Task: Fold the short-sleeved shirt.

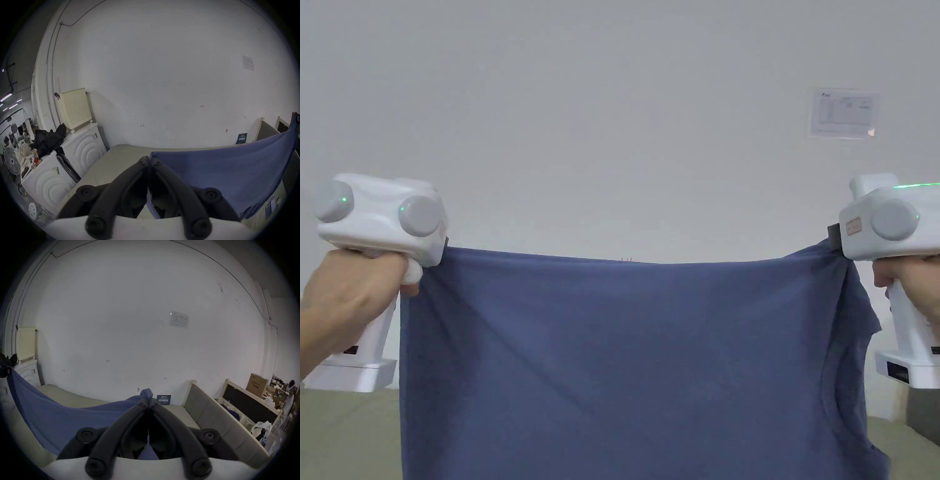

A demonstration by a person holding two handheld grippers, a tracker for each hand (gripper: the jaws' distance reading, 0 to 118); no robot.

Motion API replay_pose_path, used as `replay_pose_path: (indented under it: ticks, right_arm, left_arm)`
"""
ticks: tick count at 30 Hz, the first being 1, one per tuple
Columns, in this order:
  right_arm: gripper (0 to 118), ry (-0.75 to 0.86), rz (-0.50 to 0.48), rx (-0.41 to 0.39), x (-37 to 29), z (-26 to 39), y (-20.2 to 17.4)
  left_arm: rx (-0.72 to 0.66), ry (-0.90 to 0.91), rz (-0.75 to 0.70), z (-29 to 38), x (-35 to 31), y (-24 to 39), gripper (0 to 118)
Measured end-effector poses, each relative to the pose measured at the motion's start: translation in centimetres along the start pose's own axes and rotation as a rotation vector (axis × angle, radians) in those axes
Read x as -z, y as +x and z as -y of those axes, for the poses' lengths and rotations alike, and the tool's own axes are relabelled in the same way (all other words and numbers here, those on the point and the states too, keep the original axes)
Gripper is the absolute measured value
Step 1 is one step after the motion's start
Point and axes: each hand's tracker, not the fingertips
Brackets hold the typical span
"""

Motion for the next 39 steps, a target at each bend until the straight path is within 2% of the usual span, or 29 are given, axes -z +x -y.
replay_pose_path:
  ticks: [5, 9, 16, 18, 20, 23, 28, 30, 32, 35, 39]
  right_arm:
    - [0, 0.003, 0.010, -0.034, 3.4, 0.5, -1.2]
    - [0, -0.012, 0.009, -0.018, 5.9, 2.6, -1.9]
    - [0, -0.140, 0.011, -0.049, 10.0, 12.4, -2.7]
    - [0, -0.199, -0.006, -0.003, 10.2, 16.4, -2.5]
    - [0, -0.254, -0.030, 0.000, 9.8, 20.4, -2.3]
    - [0, -0.331, -0.043, -0.018, 7.3, 26.5, -2.0]
    - [0, -0.407, -0.101, 0.055, 0.8, 34.4, 0.0]
    - [0, -0.456, -0.129, 0.030, -2.5, 36.8, 0.7]
    - [0, -0.483, -0.127, 0.034, -6.3, 39.0, 1.3]
    - [0, -0.506, -0.166, 0.087, -12.0, 42.3, 2.2]
    - [0, -0.539, -0.179, 0.070, -18.6, 46.2, 2.7]
  left_arm:
    - [0.020, 0.006, -0.028, 0.8, 3.9, 2.0, 3]
    - [0.059, 0.008, -0.064, 3.1, 6.9, 3.5, 3]
    - [0.101, -0.101, -0.026, 11.8, 12.6, 6.3, 3]
    - [0.149, -0.138, -0.025, 15.1, 13.4, 7.1, 3]
    - [0.187, -0.181, -0.002, 18.6, 13.8, 7.5, 3]
    - [0.191, -0.219, 0.023, 23.8, 12.8, 7.4, 3]
    - [0.244, -0.268, 0.051, 31.5, 7.6, 5.5, 3]
    - [0.264, -0.286, 0.063, 33.8, 4.9, 4.3, 3]
    - [0.230, -0.294, 0.084, 35.8, 1.8, 3.0, 3]
    - [0.169, -0.334, 0.109, 38.4, -2.8, 0.9, 3]
    - [0.143, -0.368, 0.122, 42.3, -8.2, -1.4, 3]
